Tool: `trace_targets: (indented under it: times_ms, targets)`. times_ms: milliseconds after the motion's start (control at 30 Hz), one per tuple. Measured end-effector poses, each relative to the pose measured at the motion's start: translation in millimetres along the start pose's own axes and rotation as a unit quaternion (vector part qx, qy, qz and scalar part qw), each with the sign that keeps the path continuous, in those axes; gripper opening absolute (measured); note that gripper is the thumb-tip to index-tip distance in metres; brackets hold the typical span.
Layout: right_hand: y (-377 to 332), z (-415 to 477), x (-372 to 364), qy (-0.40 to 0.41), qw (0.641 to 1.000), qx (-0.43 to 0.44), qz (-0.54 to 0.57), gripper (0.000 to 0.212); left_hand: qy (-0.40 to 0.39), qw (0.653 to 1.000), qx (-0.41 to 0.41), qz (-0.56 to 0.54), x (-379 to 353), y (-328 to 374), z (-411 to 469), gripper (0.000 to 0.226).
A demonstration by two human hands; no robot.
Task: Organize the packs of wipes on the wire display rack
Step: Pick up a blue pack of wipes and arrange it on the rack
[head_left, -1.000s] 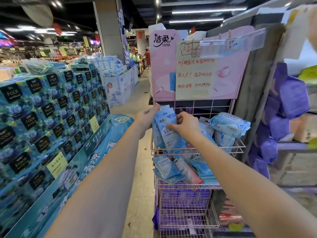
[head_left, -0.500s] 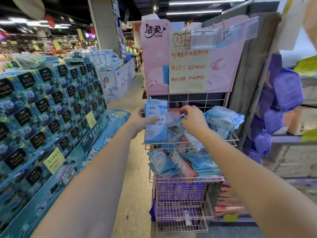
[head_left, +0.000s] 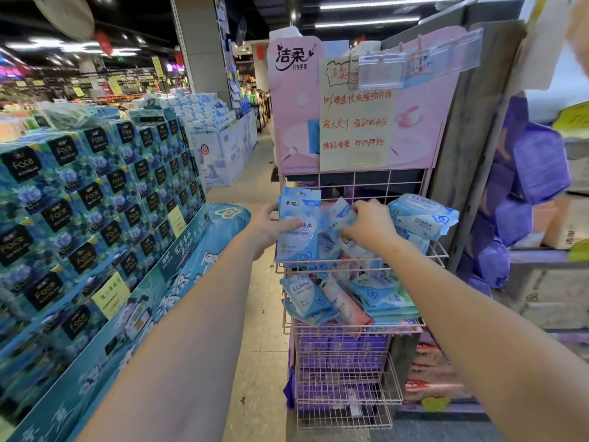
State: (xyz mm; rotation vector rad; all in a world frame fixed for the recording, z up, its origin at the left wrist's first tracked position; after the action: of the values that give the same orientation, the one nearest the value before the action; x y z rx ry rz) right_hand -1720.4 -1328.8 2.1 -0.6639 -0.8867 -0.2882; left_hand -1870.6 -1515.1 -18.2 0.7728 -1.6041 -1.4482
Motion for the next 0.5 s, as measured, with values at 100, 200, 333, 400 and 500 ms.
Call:
trace_targets:
  times_ms: [100,200,333,400,500]
  targets:
    - [-6.8,5.9,22.1,0.064,0.980,-0.046,0.180,0.031,0.015,1.000,0.002,-0.008,1.1,-2.1,-1.3,0.066]
    - [-20.2,9.3,33.6,0.044,0.937,-0.089,0.334,0.032,0.019,1.000,-0.002,-0.005,1.0,-3.1,-0.9,0.065]
    - [-44.9,0.4,16.1,-0.002,0.922,-0.098,0.374,0.036,0.008,1.000,0.019,-0.014,-1.9,-1.4,-5.0,0.054]
    - [-52.6,-7.9,1.5,0.009,0.934,-0.098,0.342,0.040,0.014,0.998,0.049,-0.027,-2.8,1.6,-8.2,0.033]
    - [-60.8,-16.3,-15.8,0.040,0.928,-0.118,0.351,0.045,0.037,0.990,0.110,-0.078,-0.4,1.2,-14.2,0.032]
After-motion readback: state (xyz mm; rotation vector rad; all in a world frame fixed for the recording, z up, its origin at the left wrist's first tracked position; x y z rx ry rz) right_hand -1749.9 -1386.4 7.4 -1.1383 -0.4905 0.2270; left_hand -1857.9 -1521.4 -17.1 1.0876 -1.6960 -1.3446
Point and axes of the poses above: each hand's wrist, its own z-axis towards the middle knuckle, its own x-axis out of the back of the hand, y = z × x, the point moved 5 cm from there along z, towards the middle knuckle, and after that the axes turned 12 degrees about y, right-handed, at the moved point
